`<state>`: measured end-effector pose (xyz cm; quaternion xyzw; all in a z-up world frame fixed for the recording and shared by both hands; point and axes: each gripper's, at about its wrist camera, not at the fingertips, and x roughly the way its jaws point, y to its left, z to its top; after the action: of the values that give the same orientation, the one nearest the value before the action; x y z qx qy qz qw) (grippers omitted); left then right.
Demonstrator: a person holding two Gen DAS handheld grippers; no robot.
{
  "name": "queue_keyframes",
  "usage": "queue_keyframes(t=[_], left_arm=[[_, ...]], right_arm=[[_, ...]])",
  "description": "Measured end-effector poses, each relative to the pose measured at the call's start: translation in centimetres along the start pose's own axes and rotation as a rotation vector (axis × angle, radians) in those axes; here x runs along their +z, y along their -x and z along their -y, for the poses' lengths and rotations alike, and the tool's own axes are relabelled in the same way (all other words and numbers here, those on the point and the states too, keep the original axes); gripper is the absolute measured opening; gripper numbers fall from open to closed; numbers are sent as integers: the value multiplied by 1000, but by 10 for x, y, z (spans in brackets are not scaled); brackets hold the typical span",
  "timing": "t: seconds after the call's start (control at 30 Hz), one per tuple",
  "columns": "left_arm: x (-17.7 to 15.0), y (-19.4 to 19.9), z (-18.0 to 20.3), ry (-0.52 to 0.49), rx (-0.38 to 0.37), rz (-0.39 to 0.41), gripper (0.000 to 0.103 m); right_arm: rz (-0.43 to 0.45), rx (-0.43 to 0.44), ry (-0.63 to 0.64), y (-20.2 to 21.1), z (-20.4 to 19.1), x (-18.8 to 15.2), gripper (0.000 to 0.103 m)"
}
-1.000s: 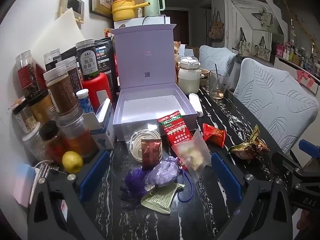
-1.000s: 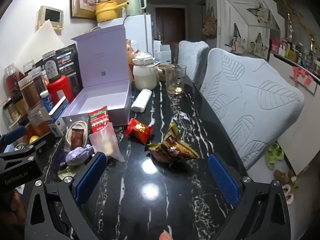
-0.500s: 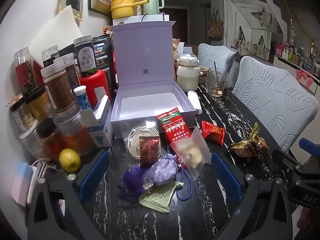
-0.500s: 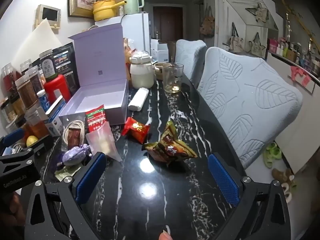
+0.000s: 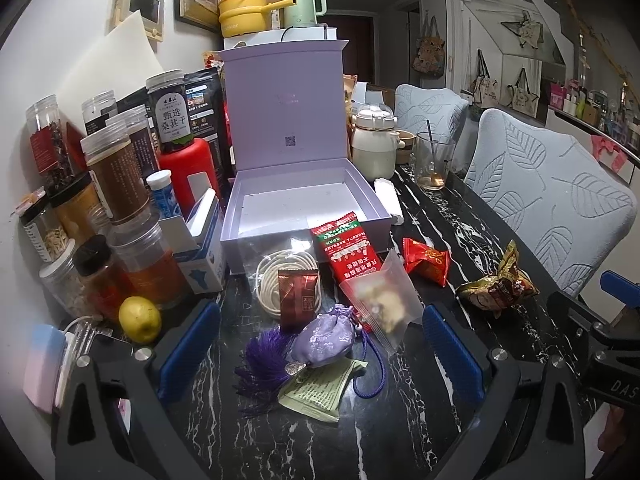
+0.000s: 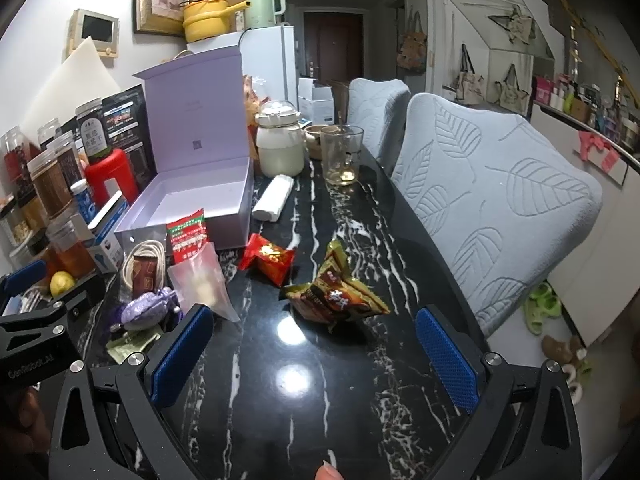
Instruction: Organize soft objects
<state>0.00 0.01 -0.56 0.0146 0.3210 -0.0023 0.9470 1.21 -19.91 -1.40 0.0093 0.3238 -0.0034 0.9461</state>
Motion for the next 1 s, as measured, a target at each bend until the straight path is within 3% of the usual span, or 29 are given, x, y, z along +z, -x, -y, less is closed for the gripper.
queue_keyframes(t=[1.0], left_arm=[[0, 4, 0, 18, -20, -19, 103]], right_arm=[[18, -12, 4, 9, 0, 6, 103]])
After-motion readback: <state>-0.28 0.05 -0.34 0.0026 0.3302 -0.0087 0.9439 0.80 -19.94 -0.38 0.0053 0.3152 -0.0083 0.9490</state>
